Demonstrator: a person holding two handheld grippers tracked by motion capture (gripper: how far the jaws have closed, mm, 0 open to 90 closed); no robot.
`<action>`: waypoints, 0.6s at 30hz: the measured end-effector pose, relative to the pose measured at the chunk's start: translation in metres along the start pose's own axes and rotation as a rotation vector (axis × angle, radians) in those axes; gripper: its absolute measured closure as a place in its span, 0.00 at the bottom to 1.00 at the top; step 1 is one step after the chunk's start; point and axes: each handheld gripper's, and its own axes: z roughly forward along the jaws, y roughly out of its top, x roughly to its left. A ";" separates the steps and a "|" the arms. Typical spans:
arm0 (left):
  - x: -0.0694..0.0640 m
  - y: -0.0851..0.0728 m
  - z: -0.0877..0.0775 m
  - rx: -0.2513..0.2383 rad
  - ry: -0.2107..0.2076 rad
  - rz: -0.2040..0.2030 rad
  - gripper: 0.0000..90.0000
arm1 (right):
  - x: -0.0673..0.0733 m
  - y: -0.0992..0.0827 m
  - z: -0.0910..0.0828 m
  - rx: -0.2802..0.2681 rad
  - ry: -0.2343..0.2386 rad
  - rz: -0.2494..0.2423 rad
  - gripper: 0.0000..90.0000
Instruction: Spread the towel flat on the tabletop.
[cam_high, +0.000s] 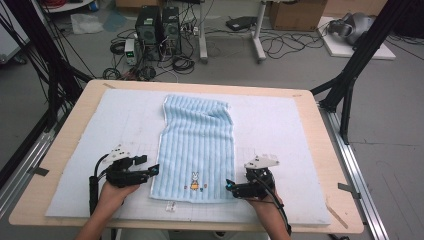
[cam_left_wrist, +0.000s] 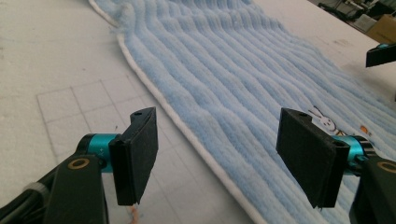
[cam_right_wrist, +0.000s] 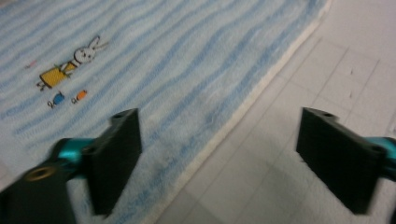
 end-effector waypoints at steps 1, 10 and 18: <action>0.000 -0.001 -0.001 0.008 0.000 -0.002 0.36 | 0.000 -0.001 0.000 0.014 -0.002 0.003 0.39; -0.024 -0.003 0.012 0.176 0.028 0.200 0.77 | -0.004 0.000 0.005 0.030 0.001 -0.004 0.80; -0.027 -0.006 0.007 0.194 -0.065 0.205 0.97 | 0.002 -0.003 0.000 0.047 0.075 -0.007 0.96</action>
